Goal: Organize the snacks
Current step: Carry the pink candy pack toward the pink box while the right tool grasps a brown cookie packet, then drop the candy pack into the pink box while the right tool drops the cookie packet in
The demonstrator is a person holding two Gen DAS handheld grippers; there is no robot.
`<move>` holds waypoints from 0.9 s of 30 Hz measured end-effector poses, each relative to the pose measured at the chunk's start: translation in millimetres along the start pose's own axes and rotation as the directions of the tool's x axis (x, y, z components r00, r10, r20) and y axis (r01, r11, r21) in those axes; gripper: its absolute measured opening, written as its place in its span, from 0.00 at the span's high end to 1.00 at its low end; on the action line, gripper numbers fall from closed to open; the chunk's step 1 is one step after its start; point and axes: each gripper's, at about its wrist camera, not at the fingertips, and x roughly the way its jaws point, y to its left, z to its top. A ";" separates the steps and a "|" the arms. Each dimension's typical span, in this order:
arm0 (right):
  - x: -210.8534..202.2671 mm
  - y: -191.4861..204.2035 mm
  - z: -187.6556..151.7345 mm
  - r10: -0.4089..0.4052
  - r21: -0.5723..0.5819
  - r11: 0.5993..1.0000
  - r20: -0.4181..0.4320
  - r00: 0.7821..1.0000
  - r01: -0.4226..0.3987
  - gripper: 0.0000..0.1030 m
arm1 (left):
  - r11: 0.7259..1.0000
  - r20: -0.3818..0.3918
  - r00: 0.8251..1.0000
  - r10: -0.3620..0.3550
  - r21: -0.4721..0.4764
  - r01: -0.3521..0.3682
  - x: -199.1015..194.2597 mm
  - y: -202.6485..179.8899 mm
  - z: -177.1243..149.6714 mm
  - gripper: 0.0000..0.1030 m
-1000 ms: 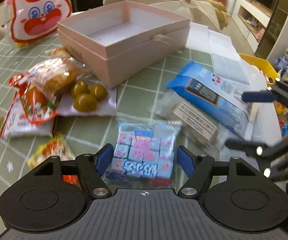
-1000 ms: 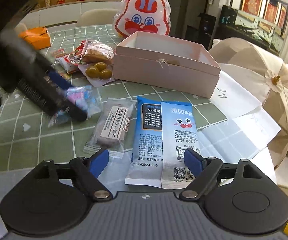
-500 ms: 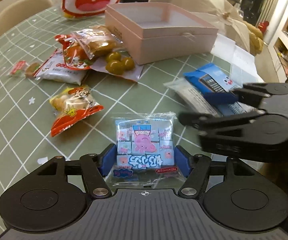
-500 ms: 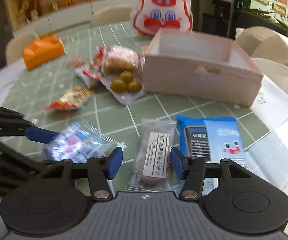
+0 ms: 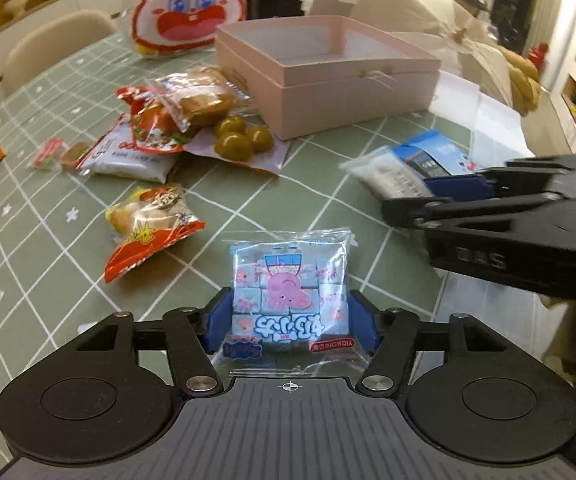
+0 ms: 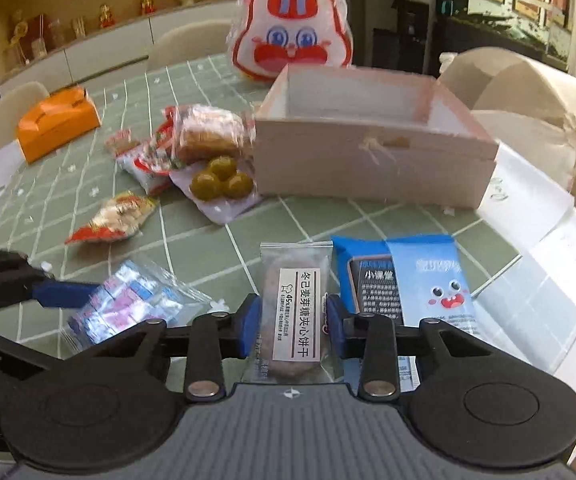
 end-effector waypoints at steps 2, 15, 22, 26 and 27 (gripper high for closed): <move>-12.9 -0.7 4.9 0.008 -0.007 1.000 0.040 0.999 -0.008 0.66 | 0.999 -0.012 1.000 -0.018 -0.050 0.017 -0.6 4.6 6.3 0.37; -53.8 -68.2 116.5 -0.005 0.060 0.998 0.223 0.975 -0.009 0.66 | 0.962 0.307 0.950 -0.061 -0.234 0.137 -49.8 30.2 139.3 0.37; -41.2 -107.5 223.0 -0.056 -0.051 0.996 0.214 0.975 0.069 0.66 | 0.953 0.335 0.934 -0.123 -0.222 0.205 -9.3 35.2 238.8 0.36; -23.4 -129.3 261.0 -0.028 -0.047 0.998 0.207 0.978 0.039 0.66 | 0.941 0.165 0.954 -0.251 -0.191 0.281 71.2 33.4 263.4 0.36; -15.1 -135.2 266.1 -0.019 -0.029 0.999 0.188 0.982 0.025 0.66 | 0.953 0.145 0.965 -0.218 -0.183 0.243 84.0 31.8 262.7 0.36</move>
